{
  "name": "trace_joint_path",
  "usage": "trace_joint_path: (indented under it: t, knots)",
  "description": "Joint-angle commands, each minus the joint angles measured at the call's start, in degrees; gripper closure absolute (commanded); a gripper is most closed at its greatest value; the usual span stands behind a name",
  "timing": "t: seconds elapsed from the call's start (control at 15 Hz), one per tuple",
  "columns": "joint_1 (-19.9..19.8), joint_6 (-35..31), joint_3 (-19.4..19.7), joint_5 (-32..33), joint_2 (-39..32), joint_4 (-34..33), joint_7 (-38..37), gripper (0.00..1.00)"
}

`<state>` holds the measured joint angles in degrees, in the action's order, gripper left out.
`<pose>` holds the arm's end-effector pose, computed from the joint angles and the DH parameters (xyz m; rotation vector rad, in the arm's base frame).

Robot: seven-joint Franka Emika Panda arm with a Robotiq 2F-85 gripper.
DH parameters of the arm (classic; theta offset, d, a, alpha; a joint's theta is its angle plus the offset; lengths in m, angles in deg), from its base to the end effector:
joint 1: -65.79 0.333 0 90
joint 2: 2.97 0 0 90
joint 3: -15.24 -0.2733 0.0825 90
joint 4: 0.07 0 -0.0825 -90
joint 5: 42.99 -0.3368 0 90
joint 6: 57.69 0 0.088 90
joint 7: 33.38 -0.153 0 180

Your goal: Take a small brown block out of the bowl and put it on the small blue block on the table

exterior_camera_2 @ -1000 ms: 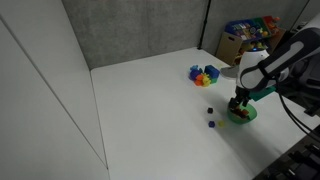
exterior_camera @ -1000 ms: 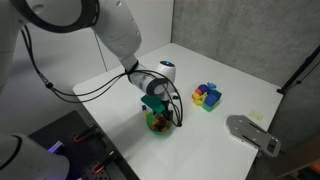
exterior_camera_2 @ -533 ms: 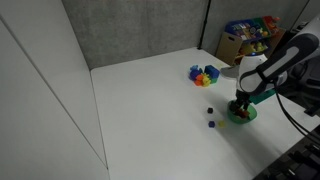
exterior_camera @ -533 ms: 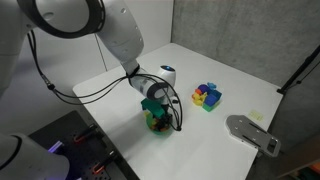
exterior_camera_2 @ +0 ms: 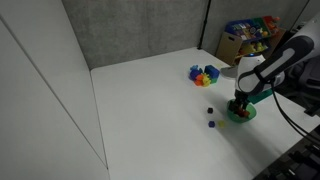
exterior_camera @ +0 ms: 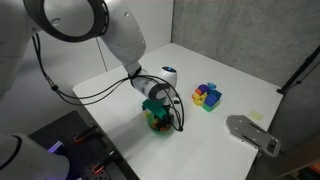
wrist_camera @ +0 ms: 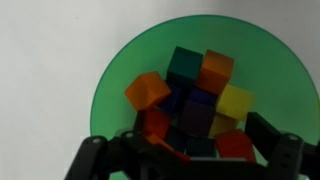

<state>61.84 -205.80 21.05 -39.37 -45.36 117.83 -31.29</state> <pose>0.4828 -0.0917 0.0239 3.0458 -0.0876 -0.3361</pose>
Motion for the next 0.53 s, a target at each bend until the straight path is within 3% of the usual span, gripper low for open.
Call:
trace_joint_path:
  t: [0.0,0.47]
  knots:
    - [0.0,1.5,0.4,0.5,-1.6,-2.1,-0.6,0.26]
    - [0.2,2.2,0.4,0.4,-0.5,-2.7,-0.7,0.81]
